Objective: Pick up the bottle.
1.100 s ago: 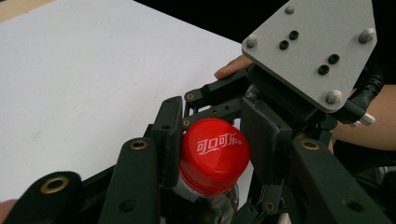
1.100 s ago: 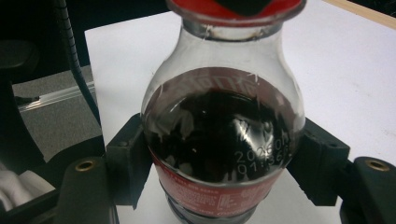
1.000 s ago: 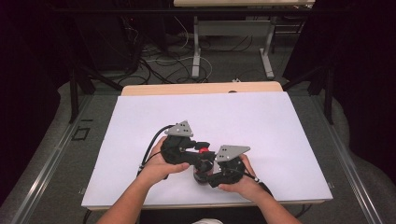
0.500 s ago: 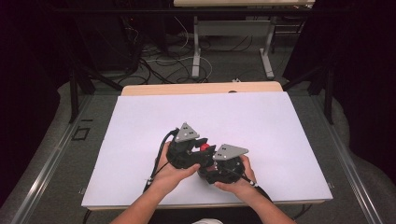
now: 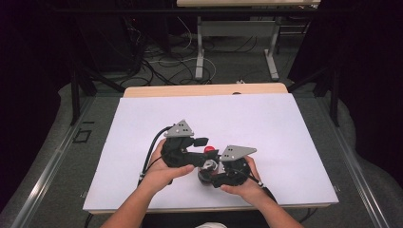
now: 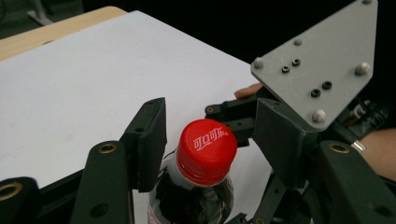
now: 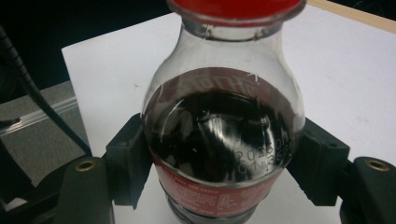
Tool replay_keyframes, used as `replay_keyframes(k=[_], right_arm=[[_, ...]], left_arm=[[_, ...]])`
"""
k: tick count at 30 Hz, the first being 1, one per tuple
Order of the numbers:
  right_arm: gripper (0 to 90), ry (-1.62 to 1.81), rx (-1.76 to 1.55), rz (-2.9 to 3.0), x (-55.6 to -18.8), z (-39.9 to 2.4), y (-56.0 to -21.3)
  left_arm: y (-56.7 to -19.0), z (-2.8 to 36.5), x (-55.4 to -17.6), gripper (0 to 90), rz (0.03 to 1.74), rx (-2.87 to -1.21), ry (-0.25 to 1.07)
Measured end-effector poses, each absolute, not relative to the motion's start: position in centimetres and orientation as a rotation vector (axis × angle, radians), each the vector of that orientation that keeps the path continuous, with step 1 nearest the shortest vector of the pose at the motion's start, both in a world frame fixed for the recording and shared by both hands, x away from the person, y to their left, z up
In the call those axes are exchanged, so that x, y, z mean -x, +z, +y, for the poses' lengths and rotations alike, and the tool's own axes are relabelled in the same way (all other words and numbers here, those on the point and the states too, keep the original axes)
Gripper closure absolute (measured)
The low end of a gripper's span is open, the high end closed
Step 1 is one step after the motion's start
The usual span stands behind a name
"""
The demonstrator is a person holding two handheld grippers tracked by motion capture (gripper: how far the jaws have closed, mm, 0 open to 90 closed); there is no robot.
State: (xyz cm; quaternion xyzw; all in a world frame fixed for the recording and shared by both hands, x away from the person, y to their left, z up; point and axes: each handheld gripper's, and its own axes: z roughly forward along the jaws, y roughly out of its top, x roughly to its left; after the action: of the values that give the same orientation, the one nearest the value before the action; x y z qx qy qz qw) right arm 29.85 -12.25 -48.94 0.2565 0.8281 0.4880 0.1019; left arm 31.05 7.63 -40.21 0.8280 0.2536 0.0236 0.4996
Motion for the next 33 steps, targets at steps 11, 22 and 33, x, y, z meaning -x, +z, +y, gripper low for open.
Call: replay_keyframes(k=[11,22,33], right_arm=[[30.2,1.468,-0.727,2.459,-29.8,-12.1,-49.1],[30.3,1.329,-0.809,2.369,-29.7,-11.8,-49.4],[30.1,1.427,-0.78,2.421,-30.0,-12.3,-49.1]], left_arm=[[-41.0,7.9,-31.7,60.6,0.562,-2.012,0.047],[-41.5,5.3,-29.2,61.2,0.816,-1.938,0.325],[-40.3,8.1,-30.9,47.2,0.657,-1.985,0.129]])
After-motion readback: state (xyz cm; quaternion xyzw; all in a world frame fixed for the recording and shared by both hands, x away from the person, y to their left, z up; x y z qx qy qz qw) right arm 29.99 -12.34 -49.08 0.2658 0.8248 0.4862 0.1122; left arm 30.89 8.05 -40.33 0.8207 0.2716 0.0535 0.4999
